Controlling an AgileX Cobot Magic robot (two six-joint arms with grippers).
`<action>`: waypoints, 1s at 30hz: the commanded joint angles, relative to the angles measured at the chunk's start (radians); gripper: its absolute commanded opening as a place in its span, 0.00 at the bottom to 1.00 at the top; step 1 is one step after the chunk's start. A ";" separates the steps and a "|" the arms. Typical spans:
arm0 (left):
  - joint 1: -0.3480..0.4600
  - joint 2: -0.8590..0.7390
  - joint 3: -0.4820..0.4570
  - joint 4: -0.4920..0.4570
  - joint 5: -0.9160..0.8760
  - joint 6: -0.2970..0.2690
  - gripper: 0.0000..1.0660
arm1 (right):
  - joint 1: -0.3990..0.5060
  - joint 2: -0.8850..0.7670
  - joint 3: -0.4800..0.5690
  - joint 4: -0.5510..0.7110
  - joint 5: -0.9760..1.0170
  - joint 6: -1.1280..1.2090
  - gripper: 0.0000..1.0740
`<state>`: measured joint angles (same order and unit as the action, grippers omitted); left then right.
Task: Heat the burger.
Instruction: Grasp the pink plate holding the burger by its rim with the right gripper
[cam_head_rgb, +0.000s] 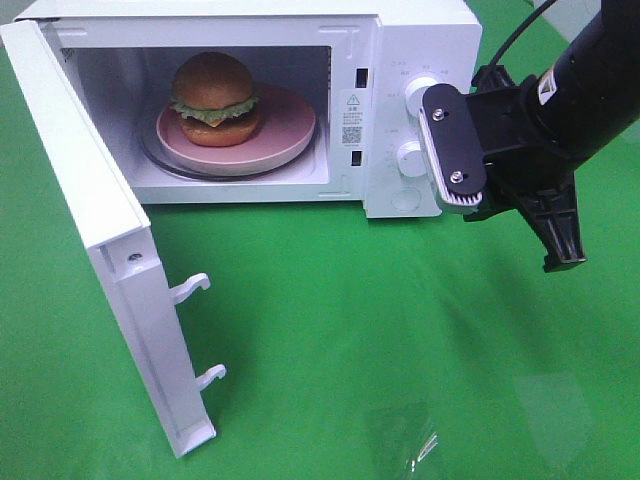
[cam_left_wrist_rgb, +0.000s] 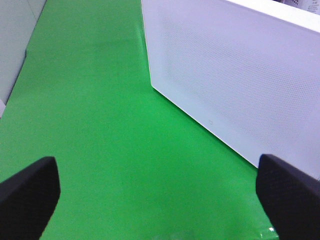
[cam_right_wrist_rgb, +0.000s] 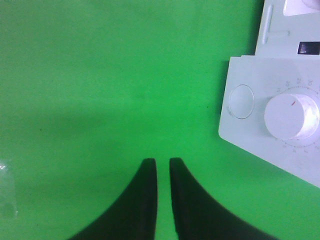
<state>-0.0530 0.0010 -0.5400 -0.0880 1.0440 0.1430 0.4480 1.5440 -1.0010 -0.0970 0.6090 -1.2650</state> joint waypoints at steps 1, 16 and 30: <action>0.002 -0.001 0.001 0.003 -0.005 -0.004 0.94 | -0.005 -0.008 -0.010 0.037 -0.004 0.024 0.20; 0.002 -0.001 0.001 0.003 -0.005 -0.004 0.94 | -0.004 -0.008 -0.010 0.021 -0.089 0.273 0.93; 0.002 -0.001 0.001 0.003 -0.005 -0.004 0.94 | 0.123 0.093 -0.090 -0.202 -0.157 0.338 0.88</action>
<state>-0.0530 0.0010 -0.5400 -0.0880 1.0440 0.1430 0.5580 1.6180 -1.0710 -0.2730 0.4650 -0.9430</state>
